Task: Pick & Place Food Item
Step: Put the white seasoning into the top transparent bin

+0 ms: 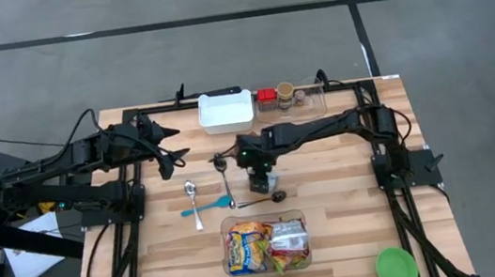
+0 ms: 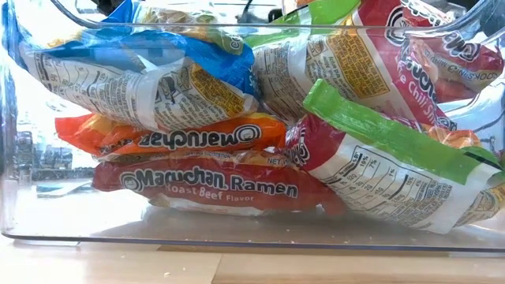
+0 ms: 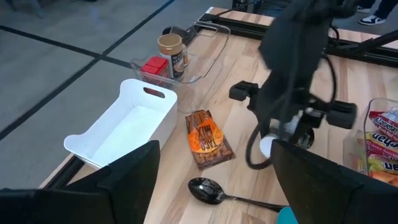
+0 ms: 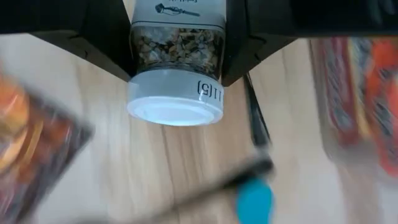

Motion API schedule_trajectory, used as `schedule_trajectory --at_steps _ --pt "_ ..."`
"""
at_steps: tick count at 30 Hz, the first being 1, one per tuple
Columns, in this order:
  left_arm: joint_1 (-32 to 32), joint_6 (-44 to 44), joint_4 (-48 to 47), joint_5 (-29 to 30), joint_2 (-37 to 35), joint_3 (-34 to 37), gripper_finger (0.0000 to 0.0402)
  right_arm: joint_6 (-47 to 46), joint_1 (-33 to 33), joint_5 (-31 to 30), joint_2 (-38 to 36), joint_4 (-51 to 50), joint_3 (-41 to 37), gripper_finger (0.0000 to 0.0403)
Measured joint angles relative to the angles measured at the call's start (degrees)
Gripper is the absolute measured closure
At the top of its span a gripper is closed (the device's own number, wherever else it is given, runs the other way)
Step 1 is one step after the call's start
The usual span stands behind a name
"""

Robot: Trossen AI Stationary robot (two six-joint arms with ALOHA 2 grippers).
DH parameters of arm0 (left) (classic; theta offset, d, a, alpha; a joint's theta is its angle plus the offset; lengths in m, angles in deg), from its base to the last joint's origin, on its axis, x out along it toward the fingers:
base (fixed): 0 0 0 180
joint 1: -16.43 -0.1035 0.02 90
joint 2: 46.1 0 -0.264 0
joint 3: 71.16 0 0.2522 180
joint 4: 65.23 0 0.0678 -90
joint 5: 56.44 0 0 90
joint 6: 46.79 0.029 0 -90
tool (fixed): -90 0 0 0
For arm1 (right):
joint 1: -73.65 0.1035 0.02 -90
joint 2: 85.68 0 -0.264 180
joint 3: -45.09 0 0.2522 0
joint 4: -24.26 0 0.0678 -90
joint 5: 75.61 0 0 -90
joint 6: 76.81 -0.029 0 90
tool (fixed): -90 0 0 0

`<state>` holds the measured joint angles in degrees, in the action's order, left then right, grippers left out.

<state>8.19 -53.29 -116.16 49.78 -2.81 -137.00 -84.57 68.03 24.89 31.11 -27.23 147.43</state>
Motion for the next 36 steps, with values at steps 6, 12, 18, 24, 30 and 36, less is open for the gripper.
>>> schedule_trajectory --at_steps 6,12,18,24,30,36 --pt "0.0 0.0 -0.1 0.0 0.0 0.0 0.0101 -1.1 2.6 -5.5 -0.9 10.5 -2.4 0.0215" --pt "0.0 0.0 -0.1 0.0 0.0 0.0 0.0101 0.0 5.1 -11.8 -1.0 24.2 -5.2 0.0215" --pt "0.0 -0.4 -0.1 0.0 0.0 0.0 0.0101 -0.6 5.6 -14.3 -1.0 35.3 -7.0 0.0215" --pt "0.0 -0.5 -0.1 0.2 0.0 0.0 0.0101 -1.0 5.4 -15.1 -1.0 45.2 -10.6 0.0215" --pt "0.0 -1.9 -0.1 0.8 0.5 0.0 0.0101 -1.3 5.3 -15.1 -1.0 53.3 -15.2 0.0215" --pt "0.0 -2.8 -0.1 0.8 2.5 0.0 0.0101 -1.9 5.5 -15.3 -1.6 56.9 -20.0 0.0215"
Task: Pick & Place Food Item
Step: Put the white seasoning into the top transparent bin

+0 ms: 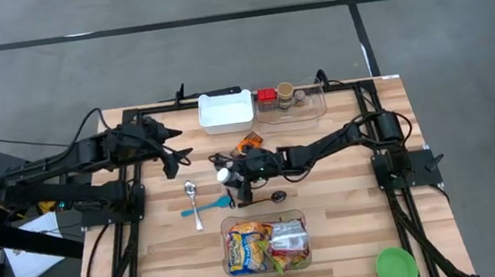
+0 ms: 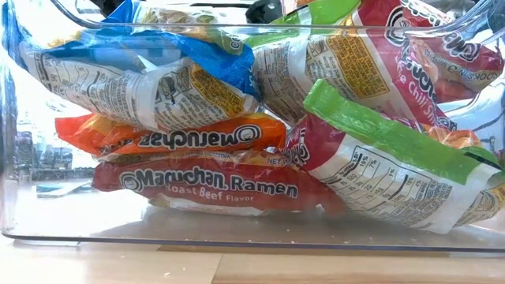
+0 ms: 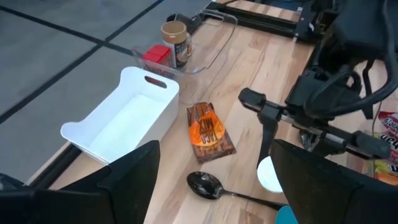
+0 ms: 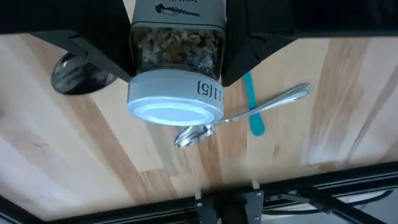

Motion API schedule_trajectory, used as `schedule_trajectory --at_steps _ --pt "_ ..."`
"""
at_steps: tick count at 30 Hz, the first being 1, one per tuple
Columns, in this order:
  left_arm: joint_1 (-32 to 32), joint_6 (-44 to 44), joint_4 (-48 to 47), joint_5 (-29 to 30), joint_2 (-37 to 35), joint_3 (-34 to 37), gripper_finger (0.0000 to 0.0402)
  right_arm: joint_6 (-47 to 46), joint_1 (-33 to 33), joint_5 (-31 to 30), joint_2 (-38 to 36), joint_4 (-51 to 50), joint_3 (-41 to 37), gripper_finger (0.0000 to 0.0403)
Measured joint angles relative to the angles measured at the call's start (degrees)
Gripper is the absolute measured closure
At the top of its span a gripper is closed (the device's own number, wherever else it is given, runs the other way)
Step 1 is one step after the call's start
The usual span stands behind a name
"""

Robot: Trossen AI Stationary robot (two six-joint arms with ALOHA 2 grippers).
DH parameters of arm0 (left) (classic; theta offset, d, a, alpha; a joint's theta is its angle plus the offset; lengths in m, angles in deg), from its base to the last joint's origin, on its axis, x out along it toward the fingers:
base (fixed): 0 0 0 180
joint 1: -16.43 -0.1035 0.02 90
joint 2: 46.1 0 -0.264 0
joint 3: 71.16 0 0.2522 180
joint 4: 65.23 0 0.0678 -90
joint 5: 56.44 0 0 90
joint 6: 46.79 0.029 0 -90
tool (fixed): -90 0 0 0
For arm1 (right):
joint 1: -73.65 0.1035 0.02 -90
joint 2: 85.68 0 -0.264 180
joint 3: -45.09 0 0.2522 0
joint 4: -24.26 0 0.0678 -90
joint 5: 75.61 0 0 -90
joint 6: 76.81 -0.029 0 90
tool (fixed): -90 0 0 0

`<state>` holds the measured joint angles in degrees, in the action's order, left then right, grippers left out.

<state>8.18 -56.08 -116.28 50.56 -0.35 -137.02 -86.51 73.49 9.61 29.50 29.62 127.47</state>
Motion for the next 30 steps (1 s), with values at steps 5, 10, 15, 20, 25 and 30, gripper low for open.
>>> schedule_trajectory --at_steps 5,10,15,20,25,30 --pt "0.0 -0.6 0.5 0.0 2.0 0.0 0.0101 0.0 0.1 -2.2 -4.4 5.0 -7.2 0.0215" --pt "0.0 -2.1 1.1 -0.1 2.5 0.0 0.0101 -1.4 -1.1 -5.5 -10.0 15.2 -17.6 0.0214" --pt "0.0 -2.1 3.2 0.9 2.3 0.0 0.0101 -4.1 -2.0 -7.9 -11.5 27.7 -26.1 0.0213" --pt "0.0 -1.8 4.4 3.3 2.3 0.0 0.0101 -0.9 -0.5 -11.2 -9.9 33.7 -28.3 0.0212" --pt "0.0 -3.0 4.4 6.0 2.3 0.0 0.0101 4.7 2.1 -14.3 -7.9 35.7 -28.5 0.0212" --pt "0.0 -5.0 4.4 7.1 2.3 0.0 0.0101 8.0 3.8 -17.9 -4.4 41.5 -28.6 0.0212"
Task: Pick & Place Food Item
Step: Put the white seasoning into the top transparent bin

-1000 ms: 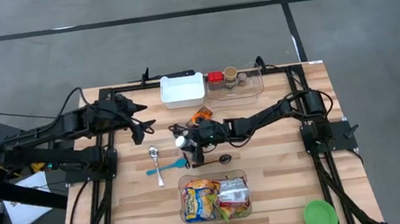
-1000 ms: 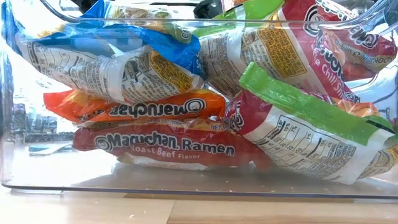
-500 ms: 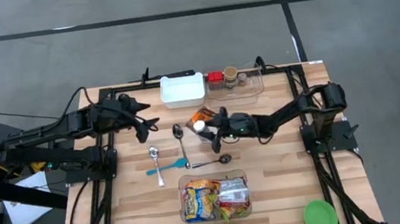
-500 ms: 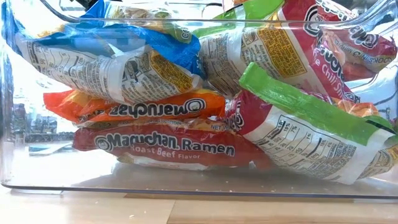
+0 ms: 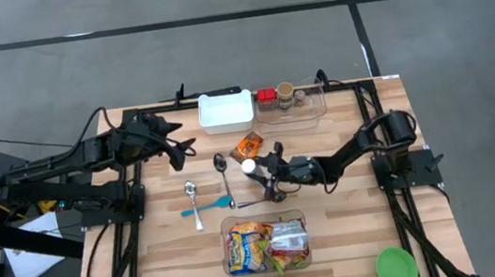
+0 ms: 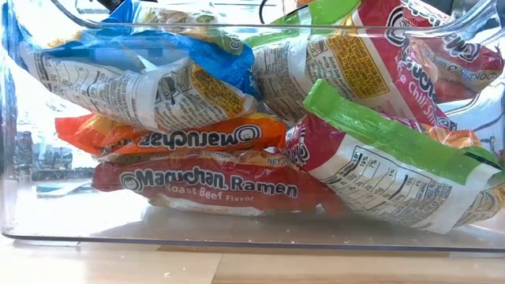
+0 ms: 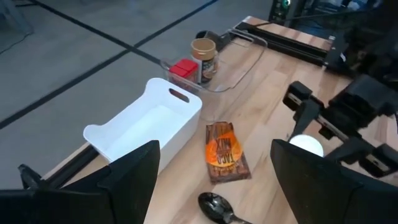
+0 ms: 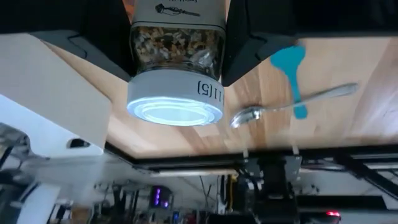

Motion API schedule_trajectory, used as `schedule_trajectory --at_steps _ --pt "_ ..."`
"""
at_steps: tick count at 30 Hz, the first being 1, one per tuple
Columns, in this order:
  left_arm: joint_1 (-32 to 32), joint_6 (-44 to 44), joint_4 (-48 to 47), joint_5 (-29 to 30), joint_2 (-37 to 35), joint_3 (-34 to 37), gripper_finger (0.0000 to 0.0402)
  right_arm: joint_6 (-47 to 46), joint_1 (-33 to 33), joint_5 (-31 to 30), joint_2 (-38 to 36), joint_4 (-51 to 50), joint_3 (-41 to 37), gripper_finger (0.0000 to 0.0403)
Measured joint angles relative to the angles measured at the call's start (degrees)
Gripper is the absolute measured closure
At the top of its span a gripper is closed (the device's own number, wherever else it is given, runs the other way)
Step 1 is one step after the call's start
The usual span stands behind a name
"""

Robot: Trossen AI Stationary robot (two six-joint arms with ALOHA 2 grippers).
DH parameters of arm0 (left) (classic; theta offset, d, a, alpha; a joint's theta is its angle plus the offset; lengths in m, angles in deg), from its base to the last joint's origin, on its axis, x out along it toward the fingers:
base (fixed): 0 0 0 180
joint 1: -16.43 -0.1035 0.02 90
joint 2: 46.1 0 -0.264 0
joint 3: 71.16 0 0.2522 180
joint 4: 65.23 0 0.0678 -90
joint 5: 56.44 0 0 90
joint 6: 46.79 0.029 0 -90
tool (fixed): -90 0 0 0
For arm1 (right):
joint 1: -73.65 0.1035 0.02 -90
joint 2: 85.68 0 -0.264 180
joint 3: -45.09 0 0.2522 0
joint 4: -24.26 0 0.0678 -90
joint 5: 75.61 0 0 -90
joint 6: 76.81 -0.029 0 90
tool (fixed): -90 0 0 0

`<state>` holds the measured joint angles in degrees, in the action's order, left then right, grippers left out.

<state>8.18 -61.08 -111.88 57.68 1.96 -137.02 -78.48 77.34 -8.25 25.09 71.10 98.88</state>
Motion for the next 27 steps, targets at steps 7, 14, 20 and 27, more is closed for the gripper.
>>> schedule_trajectory --at_steps 7,14,20,27 --pt "0.0 -2.3 0.0 2.1 0.0 0.0 0.0101 2.6 0.0 -3.0 5.8 14.3 0.0 0.0212" --pt "0.0 -2.4 -0.1 3.6 0.0 0.0 0.0101 3.2 0.1 -3.0 11.1 23.1 0.0 0.0211" --pt "0.0 -2.4 -0.1 3.9 0.0 0.0 0.0101 2.5 0.0 -3.1 15.2 29.2 -0.3 0.0211" --pt "0.0 -2.3 -0.1 3.8 0.0 0.0 0.0101 3.1 0.1 -5.2 17.2 29.4 -1.7 0.0211"
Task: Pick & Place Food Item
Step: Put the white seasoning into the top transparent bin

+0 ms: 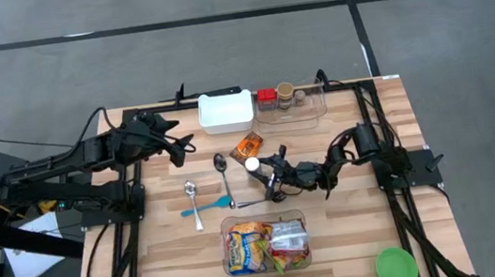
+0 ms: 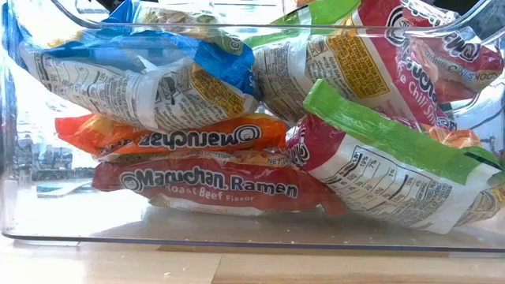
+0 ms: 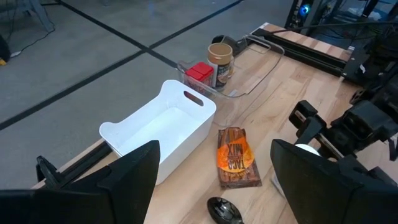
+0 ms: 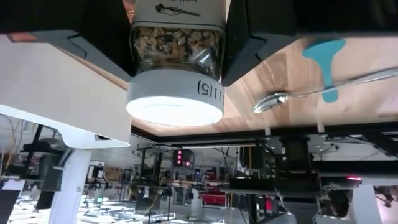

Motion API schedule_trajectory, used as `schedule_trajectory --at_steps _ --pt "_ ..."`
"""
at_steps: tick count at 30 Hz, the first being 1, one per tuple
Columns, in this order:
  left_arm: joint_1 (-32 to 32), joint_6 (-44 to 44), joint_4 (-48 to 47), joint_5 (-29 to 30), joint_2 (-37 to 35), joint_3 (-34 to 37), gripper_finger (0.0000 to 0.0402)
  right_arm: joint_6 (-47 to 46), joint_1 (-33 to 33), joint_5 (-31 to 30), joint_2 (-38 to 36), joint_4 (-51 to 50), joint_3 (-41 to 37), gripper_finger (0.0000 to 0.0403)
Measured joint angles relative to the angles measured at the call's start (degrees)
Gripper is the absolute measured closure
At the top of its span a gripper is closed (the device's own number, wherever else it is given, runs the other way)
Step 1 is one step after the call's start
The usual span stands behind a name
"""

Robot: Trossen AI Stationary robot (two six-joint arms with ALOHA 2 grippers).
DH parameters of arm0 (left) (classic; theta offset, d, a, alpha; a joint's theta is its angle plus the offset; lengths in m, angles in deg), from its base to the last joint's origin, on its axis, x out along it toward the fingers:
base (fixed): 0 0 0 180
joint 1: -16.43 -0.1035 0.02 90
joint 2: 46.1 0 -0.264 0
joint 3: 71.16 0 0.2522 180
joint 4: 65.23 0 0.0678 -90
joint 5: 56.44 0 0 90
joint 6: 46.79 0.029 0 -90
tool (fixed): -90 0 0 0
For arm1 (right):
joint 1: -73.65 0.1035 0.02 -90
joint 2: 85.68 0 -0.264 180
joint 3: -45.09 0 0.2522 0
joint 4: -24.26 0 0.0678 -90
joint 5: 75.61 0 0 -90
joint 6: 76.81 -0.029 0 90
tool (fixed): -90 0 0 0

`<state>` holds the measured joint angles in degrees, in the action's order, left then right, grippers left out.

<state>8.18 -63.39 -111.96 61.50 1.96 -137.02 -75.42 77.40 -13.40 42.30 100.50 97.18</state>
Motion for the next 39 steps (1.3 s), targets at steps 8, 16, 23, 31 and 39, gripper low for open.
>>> schedule_trajectory --at_steps 8,16,23,31,39 --pt "0.0 0.0 0.0 0.4 0.0 0.0 0.0101 0.2 0.3 -0.2 0.0 0.0 -0.1 0.0197" --pt "0.0 -0.1 0.0 0.5 0.0 0.0 0.0101 1.5 0.7 0.7 -0.5 0.0 -0.1 0.0142" --pt "0.0 -0.4 0.0 0.5 0.0 0.0 0.0101 1.6 1.1 0.7 -2.0 -0.1 -0.4 0.0137" --pt "0.0 -0.4 -0.1 0.5 0.0 0.0 0.0101 4.0 0.1 0.8 -9.3 -4.2 -2.0 0.0136" --pt "0.4 -0.4 -0.2 0.5 0.0 0.0 0.0101 -1.0 0.0 2.9 -26.6 -25.8 -3.6 0.0136"
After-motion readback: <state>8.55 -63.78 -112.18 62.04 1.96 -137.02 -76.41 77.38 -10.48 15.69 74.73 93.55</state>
